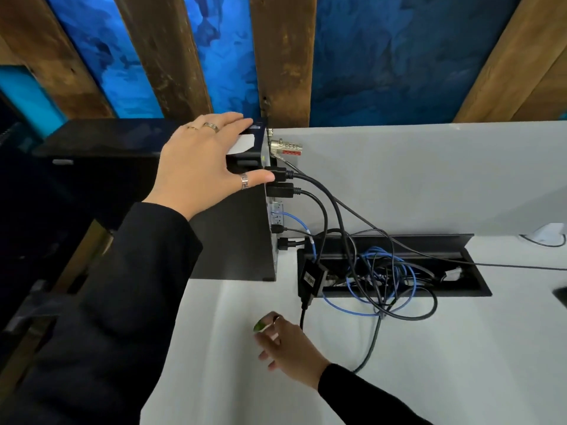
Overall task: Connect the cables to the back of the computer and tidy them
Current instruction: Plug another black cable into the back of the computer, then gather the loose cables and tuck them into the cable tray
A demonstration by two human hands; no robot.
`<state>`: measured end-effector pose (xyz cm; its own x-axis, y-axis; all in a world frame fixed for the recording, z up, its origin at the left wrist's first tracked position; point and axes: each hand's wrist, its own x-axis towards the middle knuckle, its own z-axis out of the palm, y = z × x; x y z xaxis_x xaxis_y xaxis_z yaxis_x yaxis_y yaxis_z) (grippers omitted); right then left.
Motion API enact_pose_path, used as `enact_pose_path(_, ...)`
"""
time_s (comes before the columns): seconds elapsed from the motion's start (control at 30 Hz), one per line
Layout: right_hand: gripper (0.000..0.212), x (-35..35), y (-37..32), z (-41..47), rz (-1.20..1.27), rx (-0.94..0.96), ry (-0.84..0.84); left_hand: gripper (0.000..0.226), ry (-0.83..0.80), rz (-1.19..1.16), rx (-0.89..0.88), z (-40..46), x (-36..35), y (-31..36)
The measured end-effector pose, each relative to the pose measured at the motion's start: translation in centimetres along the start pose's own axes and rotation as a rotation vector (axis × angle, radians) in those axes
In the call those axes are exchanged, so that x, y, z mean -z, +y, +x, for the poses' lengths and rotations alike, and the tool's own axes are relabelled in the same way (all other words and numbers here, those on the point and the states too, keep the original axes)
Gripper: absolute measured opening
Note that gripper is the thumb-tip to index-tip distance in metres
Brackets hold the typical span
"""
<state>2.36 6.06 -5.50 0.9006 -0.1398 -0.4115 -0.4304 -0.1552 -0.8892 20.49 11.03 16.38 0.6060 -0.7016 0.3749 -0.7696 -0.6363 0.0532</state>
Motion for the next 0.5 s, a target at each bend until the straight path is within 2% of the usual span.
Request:
enact_pose_path(0.07, 0.003, 1.3, 0.8, -2.4, -0.076, 0.079, -0.022, 0.073, 0.042, -0.041, -0.016, -1.6, -0.3, 0.4)
enact_pose_path(0.17, 0.012, 4.1, 2.1, -5.6, -0.215, 0.176, 0.080, 0.061, 0.108, -0.084, -0.003, -4.7, -0.6, 1.5)
enact_pose_path(0.3, 0.039, 9.1, 3.7, -9.2, -0.319, 0.234, 0.295, 0.047, 0.141, -0.276, 0.100, -9.3, -1.5, 4.4)
enact_pose_path(0.37, 0.034, 11.9, 4.5, -10.1, -0.352, 0.286, 0.472, 0.036, 0.140, -0.397, 0.122, -11.5, -2.7, 6.5)
enact_pose_path(0.43, 0.017, 14.8, 5.4, -10.4, -0.435, 0.341, 0.645, 0.032, 0.082, -0.504, 0.140, -13.6, -4.3, 9.0)
enact_pose_path(0.47, 0.016, 16.2, 6.0, -10.2, -0.505, 0.349, 0.701, 0.031, 0.020, -0.557, 0.161, -14.6, -5.3, 10.3)
enact_pose_path(0.5, 0.027, 17.5, 6.5, -10.0, -0.593, 0.343, 0.734, 0.028, -0.061, -0.613, 0.192, -15.4, -6.4, 11.8)
